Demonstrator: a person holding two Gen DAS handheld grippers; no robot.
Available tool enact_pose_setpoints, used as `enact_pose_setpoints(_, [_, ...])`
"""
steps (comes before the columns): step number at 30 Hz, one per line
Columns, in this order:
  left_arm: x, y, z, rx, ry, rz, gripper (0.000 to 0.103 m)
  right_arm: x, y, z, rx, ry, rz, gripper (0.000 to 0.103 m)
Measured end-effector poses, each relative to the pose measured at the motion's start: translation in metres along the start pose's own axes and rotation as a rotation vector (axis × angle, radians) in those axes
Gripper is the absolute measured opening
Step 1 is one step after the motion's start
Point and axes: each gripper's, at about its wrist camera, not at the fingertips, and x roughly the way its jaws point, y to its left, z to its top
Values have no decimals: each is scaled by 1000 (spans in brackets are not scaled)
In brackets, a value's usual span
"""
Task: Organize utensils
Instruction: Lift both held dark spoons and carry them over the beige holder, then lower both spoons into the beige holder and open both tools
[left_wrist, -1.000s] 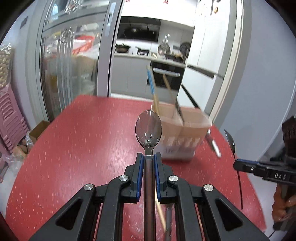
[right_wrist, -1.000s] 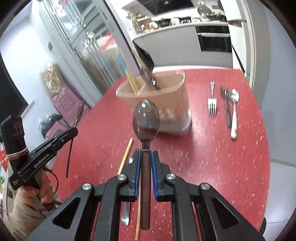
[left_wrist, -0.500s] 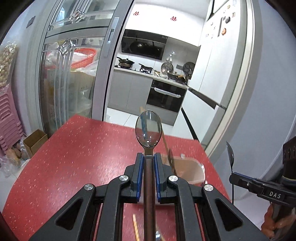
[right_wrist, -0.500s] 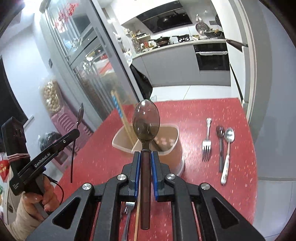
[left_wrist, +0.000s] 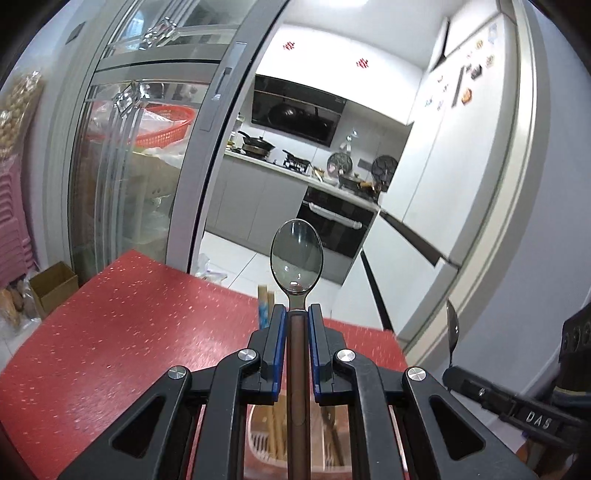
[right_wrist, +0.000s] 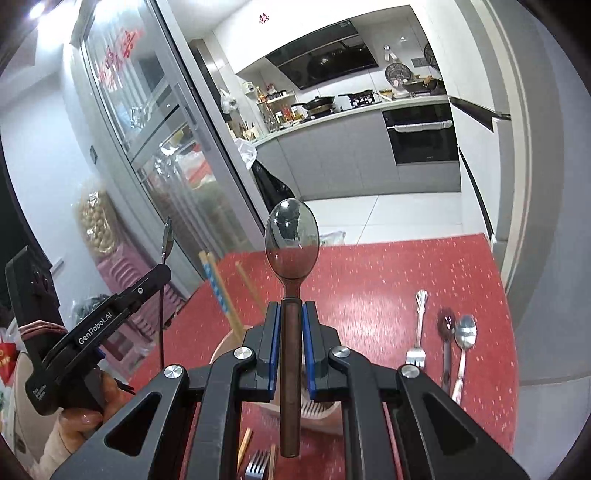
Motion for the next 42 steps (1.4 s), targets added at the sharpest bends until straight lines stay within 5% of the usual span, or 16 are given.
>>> enact_pose_setpoints(11, [41,9,-24,-19,-57,35,36,52,-3,-2,-82,-58,-21,12])
enact_pose_setpoints(20, [33,-8,-51,112,-121,79,36,71,-1,-29,-186,-85,-61,12])
enact_pose_setpoints(42, [21,-1,-75,199,10,174,37,65,-3,-57,-214,44,-51,14])
